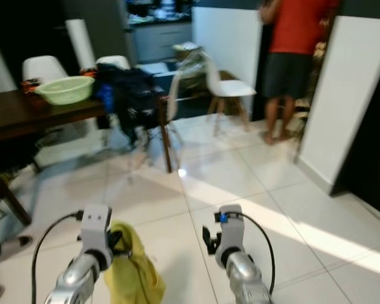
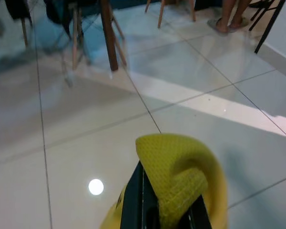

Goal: Hang hanger

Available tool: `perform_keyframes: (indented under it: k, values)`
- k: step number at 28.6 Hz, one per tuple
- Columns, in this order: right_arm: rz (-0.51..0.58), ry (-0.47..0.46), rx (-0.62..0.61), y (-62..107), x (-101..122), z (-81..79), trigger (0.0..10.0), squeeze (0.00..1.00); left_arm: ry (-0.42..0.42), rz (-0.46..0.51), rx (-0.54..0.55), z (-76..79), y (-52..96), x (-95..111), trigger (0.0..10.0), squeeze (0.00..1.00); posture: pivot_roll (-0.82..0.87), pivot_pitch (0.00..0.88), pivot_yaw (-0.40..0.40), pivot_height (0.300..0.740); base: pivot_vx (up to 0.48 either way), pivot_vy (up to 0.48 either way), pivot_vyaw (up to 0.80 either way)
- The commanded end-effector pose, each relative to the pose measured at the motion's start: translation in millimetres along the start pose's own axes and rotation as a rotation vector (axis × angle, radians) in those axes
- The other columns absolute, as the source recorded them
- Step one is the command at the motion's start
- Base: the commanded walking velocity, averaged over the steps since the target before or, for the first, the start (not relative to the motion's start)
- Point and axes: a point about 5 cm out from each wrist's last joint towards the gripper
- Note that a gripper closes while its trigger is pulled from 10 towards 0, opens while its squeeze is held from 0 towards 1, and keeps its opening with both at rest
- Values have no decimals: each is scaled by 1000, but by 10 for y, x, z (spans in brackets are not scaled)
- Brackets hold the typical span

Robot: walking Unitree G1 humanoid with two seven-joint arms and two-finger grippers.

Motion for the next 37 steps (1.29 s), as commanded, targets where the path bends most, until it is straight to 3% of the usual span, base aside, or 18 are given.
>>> perform_keyframes:
  k: [1, 11, 26, 37]
  values:
    - [36, 20, 60, -39, 82, -100, 10000, 0, 11, 54, 36, -61, 11, 80, 10000, 0, 53, 11, 31, 740, 0, 0, 0]
    - [40, 45, 132, -51, 97, -208, 10000, 0, 29, 121, 77, -94, 72, 185, 10000, 0, 83, 32, -34, 740, 0, 0, 0]
    - [33, 58, 176, -80, 105, -263, 10000, 0, 59, 148, 103, -122, 129, 208, 10000, 0, 96, 40, -38, 740, 0, 0, 0]
    - [47, 50, 153, -80, 117, -243, 10000, 0, 62, 143, 84, -107, 162, 210, 10000, 0, 103, 43, -34, 740, 295, 0, 0]
Point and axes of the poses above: a point about 5 cm out from each wrist's last joint towards the gripper, its own y axis pointing back from the gripper into the wrist, its own x axis along the axis of the wrist's last joint, z = x × y, and after that the axes turned 7 degrees about -y, right-handed
